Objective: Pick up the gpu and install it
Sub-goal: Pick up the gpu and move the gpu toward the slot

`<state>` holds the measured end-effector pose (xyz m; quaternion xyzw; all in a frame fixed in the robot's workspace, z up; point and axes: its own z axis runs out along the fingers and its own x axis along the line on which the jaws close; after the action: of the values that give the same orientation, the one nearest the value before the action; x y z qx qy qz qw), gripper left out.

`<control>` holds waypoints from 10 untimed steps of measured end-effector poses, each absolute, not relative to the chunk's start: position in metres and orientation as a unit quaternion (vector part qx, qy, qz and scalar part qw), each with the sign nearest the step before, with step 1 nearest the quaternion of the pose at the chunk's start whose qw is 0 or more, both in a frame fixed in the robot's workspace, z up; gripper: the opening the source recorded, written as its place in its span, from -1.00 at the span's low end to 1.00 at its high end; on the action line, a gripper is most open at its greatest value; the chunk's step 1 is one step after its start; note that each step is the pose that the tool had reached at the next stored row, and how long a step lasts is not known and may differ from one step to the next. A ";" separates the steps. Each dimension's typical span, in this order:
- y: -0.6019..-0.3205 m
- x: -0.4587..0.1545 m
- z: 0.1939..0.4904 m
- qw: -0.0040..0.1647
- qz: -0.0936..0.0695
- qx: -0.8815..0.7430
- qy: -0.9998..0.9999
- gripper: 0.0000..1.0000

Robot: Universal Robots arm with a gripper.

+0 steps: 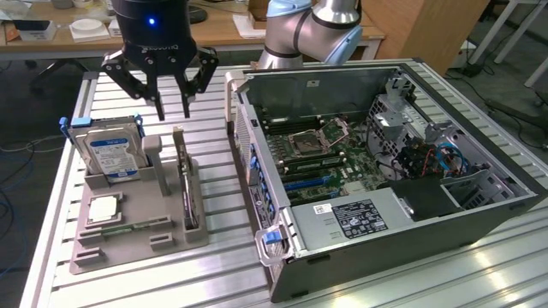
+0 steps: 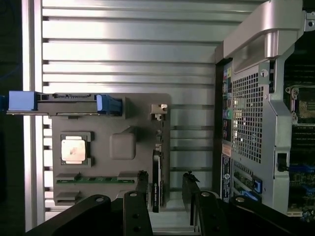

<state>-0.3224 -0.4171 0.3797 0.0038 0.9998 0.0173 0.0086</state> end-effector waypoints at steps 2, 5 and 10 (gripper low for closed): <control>-0.418 -0.322 0.378 0.008 0.017 0.000 1.000 -0.17; -0.418 -0.322 0.375 0.008 0.017 -0.008 1.000 -0.17; -0.419 -0.322 0.371 0.007 0.018 -0.008 1.000 -0.17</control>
<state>-0.3224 -0.4185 0.3711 -0.0080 0.9998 0.0178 0.0074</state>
